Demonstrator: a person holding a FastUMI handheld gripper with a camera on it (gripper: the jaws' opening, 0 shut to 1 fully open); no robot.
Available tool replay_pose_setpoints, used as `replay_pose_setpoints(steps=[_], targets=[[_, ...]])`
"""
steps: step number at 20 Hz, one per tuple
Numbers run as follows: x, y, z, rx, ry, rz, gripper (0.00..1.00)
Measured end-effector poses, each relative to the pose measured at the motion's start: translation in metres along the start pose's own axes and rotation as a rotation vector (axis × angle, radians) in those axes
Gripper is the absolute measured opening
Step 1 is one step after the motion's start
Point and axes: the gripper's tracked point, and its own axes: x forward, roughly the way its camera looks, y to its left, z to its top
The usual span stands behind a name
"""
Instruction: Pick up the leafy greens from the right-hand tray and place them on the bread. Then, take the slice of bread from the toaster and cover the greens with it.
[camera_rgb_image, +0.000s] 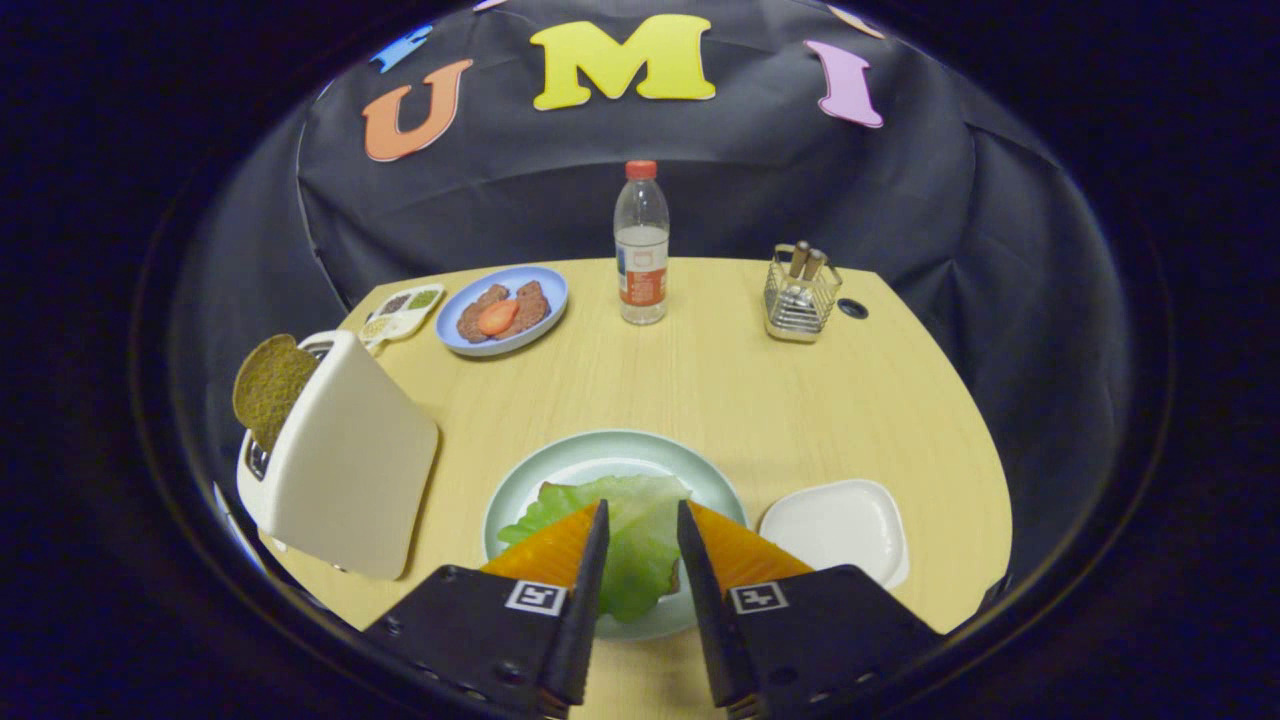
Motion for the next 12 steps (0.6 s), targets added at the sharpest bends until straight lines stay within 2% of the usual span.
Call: replay_pose_setpoints(steps=[3,4,7,8,12], targets=[[-0.041,0.002,0.016,0.008,-0.05,0.065,0.73],[-0.053,-0.004,0.022,-0.002,-0.079,0.061,0.82],[-0.095,-0.011,0.044,-0.015,-0.173,0.052,0.91],[-0.106,-0.01,0.047,-0.016,-0.199,0.049,0.96],[-0.145,0.009,0.053,-0.042,-0.267,0.07,0.96]])
